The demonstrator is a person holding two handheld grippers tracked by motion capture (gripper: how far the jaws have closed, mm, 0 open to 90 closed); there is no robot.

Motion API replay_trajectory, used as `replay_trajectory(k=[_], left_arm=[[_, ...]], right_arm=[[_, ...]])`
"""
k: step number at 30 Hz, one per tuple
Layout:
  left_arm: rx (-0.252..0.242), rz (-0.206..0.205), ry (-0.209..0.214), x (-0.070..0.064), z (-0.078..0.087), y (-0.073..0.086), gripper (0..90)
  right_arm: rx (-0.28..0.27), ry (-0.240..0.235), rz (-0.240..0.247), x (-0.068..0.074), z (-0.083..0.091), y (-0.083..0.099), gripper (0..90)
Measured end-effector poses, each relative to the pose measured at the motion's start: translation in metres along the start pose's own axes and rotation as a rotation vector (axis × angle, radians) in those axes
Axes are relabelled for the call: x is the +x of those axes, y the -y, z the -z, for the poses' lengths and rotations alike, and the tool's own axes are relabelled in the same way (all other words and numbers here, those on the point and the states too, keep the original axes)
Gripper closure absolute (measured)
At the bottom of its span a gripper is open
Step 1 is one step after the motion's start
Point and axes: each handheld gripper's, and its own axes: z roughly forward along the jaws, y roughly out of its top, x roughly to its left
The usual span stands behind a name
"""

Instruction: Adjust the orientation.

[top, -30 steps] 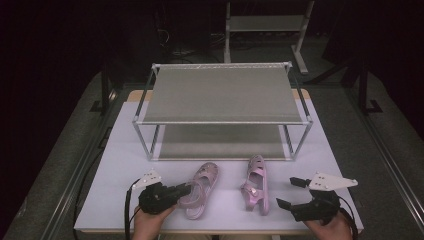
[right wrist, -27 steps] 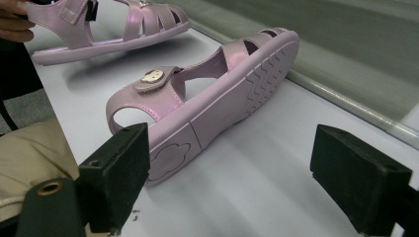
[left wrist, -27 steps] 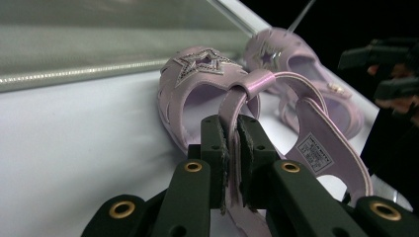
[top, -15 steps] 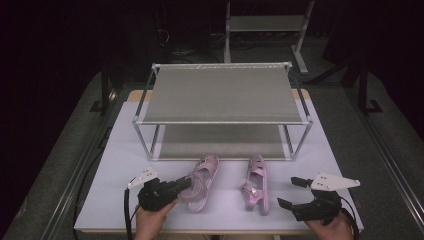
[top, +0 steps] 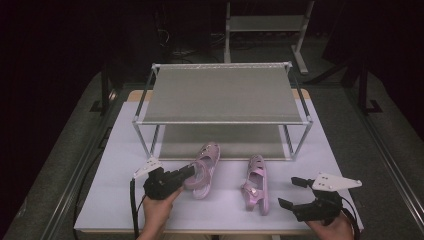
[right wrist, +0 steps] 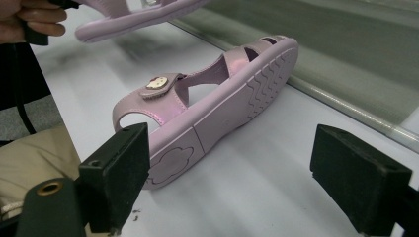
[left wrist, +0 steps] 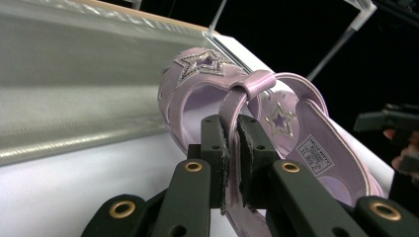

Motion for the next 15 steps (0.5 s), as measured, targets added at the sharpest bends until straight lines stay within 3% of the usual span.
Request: replay_trajectory(k=[5,15], left_arm=[[-0.026,0.017,-0.026,0.007,-0.01,-0.005,83.0],[-0.041,0.034,-0.038,0.013,-0.03,-0.01,82.9]], right_arm=[[-0.003,-0.006,-0.004,0.0,-0.001,0.0,15.1],[-0.004,-0.013,-0.013,-0.002,-0.002,0.001,15.1]])
